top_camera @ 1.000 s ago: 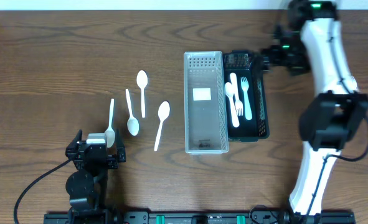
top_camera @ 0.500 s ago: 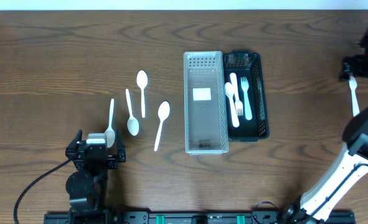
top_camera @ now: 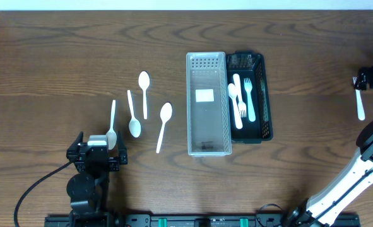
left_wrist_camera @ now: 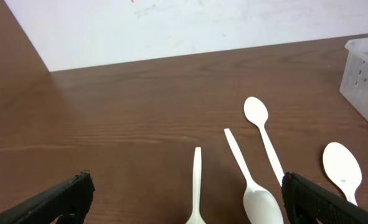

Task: Pack container
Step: 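Move the right gripper to the last white fork and grasp it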

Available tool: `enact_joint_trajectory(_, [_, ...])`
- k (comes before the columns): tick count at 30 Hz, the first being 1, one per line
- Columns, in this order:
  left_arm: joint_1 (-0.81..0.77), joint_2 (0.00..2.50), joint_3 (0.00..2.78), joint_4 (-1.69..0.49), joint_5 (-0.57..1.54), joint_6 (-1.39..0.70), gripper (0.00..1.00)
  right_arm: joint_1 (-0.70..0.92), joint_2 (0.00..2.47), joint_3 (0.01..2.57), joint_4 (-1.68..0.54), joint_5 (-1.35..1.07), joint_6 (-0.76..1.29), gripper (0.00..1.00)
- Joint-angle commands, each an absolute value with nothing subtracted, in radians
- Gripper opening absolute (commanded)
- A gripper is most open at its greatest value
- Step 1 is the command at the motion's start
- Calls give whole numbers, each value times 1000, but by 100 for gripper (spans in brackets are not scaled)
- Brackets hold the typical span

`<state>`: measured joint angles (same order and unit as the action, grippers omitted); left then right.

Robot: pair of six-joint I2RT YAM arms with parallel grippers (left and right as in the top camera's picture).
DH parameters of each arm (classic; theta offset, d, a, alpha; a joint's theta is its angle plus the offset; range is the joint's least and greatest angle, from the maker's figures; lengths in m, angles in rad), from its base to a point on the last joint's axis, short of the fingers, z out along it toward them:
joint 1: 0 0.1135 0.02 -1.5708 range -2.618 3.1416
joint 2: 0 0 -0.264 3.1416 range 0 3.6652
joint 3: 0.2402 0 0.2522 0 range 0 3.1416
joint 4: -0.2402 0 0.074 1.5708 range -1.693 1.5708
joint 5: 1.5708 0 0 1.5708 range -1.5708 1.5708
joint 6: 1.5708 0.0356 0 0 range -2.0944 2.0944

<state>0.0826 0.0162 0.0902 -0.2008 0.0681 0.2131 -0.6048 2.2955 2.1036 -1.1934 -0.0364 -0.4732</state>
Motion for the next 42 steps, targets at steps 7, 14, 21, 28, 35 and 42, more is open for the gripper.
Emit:
enact_joint_trajectory(7, [87, 18, 64, -207, 71, 208, 98, -600, 2410, 2103, -1181, -15, -495, 99])
enact_joint_trajectory(14, [87, 18, 64, -207, 71, 208, 98, -599, 2467, 2103, -1170, -6, -504, 99])
enact_joint_trajectory(21, [87, 18, 64, -207, 71, 208, 98, -599, 2489, 2103, -1153, 0, -506, 99])
enact_joint_trajectory(28, [87, 18, 64, -207, 71, 208, 98, -596, 2489, 2095, -1143, 30, -511, 99])
enact_joint_trajectory(35, [87, 18, 64, -207, 71, 208, 98, -594, 2489, 2090, -1140, 33, -510, 99])
enact_joint_trajectory(42, [87, 18, 64, -207, 70, 208, 98, -595, 2490, 2064, -1133, 22, -511, 99])
